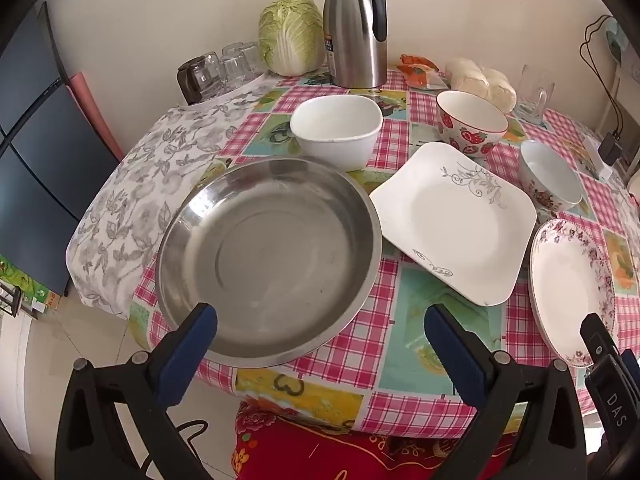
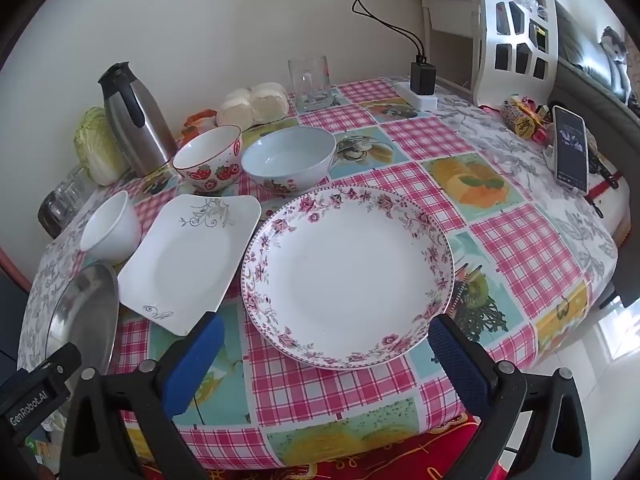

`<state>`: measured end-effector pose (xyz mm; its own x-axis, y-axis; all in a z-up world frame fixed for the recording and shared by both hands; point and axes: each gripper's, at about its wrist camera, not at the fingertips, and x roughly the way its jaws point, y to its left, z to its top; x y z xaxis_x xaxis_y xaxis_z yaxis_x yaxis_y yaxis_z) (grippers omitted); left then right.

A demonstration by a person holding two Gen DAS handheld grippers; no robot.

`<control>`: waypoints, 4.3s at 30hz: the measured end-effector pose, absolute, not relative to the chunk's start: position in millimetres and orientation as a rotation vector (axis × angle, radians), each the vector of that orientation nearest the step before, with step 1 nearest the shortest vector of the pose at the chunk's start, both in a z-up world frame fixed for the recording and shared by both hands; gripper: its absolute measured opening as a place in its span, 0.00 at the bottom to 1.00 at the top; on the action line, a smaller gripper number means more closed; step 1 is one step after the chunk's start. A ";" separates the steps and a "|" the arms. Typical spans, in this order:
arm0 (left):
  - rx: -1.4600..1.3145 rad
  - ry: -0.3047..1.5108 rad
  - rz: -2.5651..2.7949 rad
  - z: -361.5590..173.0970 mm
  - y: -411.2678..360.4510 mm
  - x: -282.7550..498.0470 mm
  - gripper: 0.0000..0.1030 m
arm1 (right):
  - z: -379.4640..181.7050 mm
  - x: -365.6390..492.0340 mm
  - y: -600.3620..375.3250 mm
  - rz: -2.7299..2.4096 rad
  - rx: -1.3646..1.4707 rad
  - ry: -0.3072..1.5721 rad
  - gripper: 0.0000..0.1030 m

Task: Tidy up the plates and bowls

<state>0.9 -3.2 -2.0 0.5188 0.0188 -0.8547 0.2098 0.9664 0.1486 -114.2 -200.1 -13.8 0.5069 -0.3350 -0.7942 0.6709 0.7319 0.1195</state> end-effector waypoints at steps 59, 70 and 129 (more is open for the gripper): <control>0.214 1.037 -0.176 -5.2 -5.4 2.3 1.00 | -15.6 -113.7 -201.9 -0.650 0.432 0.847 1.00; 0.202 1.046 -0.173 -6.3 -4.0 3.8 1.00 | -15.6 -113.3 -201.5 -0.652 0.432 0.849 1.00; -0.315 1.028 -0.090 -62.9 196.9 108.7 1.00 | -61.8 17.0 -81.9 -0.095 0.554 0.944 0.78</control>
<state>108.7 196.9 -62.9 0.5171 -0.2206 -0.8270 -0.0731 0.9513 -0.2994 17.0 -81.9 -61.8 0.5931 0.1591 -0.7892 0.3137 0.8571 0.4086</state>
